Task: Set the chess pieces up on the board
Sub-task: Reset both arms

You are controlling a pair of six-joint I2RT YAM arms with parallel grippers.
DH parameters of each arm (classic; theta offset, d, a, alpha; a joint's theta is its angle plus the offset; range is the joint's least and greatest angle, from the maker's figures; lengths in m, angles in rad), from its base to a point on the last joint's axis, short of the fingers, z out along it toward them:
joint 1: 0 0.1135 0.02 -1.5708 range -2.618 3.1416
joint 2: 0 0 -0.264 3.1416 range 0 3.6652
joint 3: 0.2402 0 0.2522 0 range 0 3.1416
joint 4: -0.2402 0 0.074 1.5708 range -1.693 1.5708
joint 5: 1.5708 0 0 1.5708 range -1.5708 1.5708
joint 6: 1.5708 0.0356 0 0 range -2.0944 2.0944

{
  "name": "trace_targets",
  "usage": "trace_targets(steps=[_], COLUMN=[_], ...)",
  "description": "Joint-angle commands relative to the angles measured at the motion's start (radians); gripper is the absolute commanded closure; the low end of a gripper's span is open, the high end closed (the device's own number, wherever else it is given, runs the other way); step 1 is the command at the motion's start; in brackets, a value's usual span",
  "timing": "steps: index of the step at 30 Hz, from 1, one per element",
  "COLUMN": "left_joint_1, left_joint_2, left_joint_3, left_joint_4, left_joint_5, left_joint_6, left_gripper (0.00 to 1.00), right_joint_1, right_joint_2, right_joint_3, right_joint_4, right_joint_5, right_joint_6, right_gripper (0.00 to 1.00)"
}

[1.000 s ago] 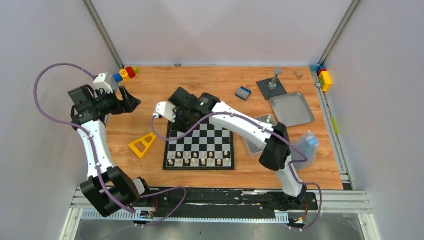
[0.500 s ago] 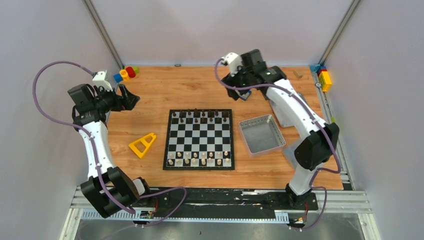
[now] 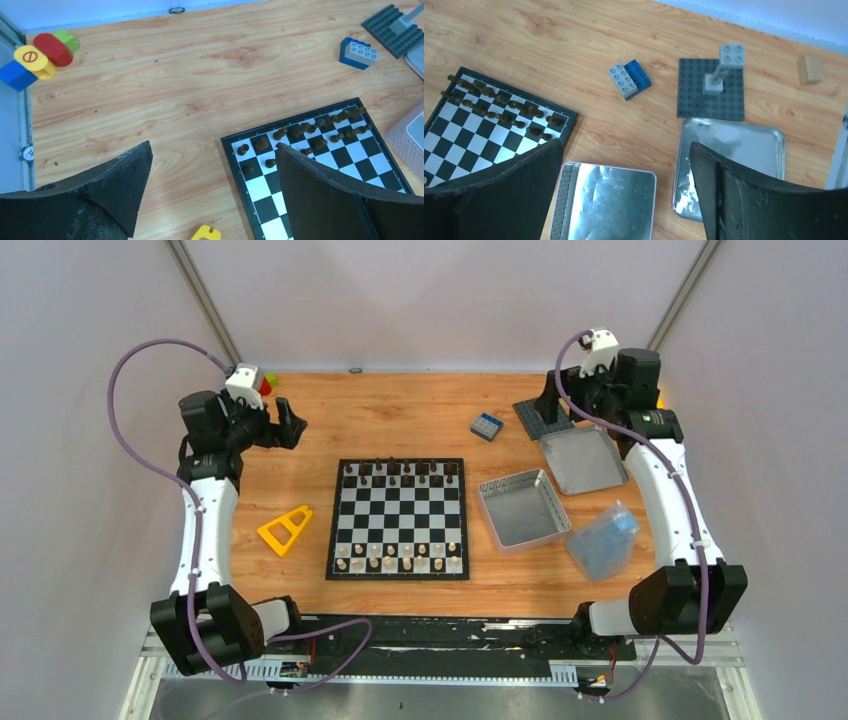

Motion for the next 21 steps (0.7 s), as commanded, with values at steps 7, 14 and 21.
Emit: trace_targets(steps=[7, 14, 21], left_joint_1=[-0.064, -0.064, -0.065], left_joint_2=[-0.051, -0.105, -0.119], left_joint_3=[-0.035, -0.124, -0.142], left_joint_4=[0.113, 0.187, 0.184], left_joint_5=[-0.082, -0.097, -0.108], left_joint_6=[-0.001, 0.009, 0.034], left_gripper=[0.00, 0.00, 0.00], right_joint_1=[-0.261, -0.263, -0.263], right_joint_2=[-0.208, -0.236, -0.283], right_joint_3=[-0.331, -0.392, -0.429], right_joint_4=[0.315, 0.346, 0.350], right_joint_5=[-0.209, -0.232, -0.281], right_joint_6=[0.233, 0.171, 0.101], right_gripper=[0.00, 0.00, 0.00])
